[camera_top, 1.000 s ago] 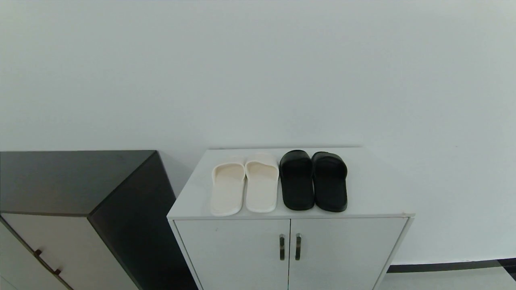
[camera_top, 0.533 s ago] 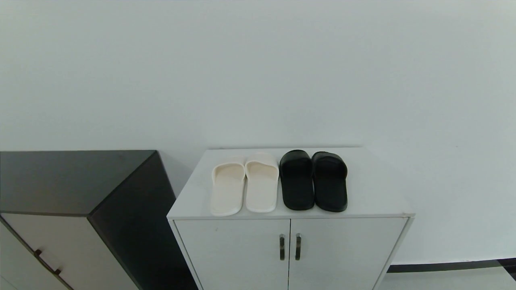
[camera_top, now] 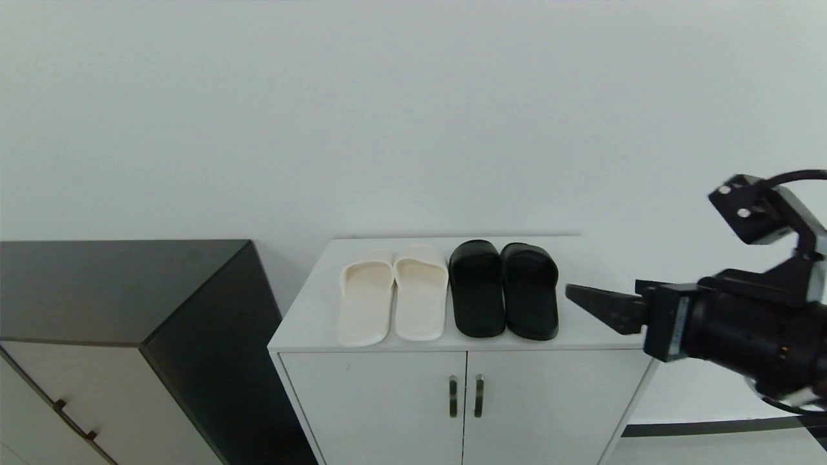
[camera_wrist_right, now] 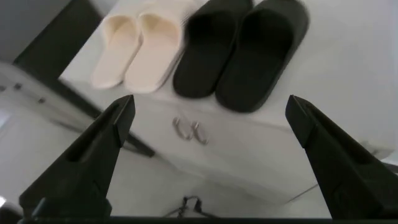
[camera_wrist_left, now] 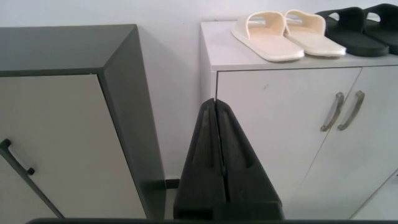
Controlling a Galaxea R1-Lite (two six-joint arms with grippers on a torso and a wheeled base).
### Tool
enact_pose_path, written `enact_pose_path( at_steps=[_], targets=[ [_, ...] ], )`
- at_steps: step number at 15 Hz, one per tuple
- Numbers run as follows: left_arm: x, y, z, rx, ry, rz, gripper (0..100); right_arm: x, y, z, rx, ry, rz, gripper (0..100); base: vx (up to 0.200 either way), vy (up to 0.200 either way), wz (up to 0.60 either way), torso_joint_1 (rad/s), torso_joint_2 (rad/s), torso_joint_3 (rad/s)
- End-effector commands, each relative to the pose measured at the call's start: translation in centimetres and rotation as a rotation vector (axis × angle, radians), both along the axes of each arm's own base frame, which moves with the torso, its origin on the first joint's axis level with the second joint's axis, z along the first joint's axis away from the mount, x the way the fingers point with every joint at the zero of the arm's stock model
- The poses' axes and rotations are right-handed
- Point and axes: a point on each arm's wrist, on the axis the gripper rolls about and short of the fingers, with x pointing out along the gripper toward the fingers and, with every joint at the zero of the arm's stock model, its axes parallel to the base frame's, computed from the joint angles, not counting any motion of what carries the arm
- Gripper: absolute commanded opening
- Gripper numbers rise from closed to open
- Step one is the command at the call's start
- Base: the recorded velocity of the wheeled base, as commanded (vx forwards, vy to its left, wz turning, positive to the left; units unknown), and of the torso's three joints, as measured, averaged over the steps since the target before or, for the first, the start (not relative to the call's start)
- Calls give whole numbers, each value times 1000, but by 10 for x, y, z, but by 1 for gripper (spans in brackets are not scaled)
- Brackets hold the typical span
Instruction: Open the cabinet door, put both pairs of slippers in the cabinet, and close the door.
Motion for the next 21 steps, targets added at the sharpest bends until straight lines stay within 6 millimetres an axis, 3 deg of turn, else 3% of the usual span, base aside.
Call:
enact_pose_path(
  at_steps=[1,5,9,21],
  targets=[
    [0,0,0,0,0,1,0,44,52,-21,-99,46,-92,100,0,0,0,0,0,0],
    [0,0,0,0,0,-1,0,86,94,-43,-112,0,-245,100,0,0,0,0,0,0],
    [0,0,0,-1,0,-1,0,116,118,-61,-140,-7,-310,100,0,0,0,0,0,0],
    [0,0,0,0,0,-2,0,205,114,-116,-198,-28,-428,100,0,0,0,0,0,0]
  ],
)
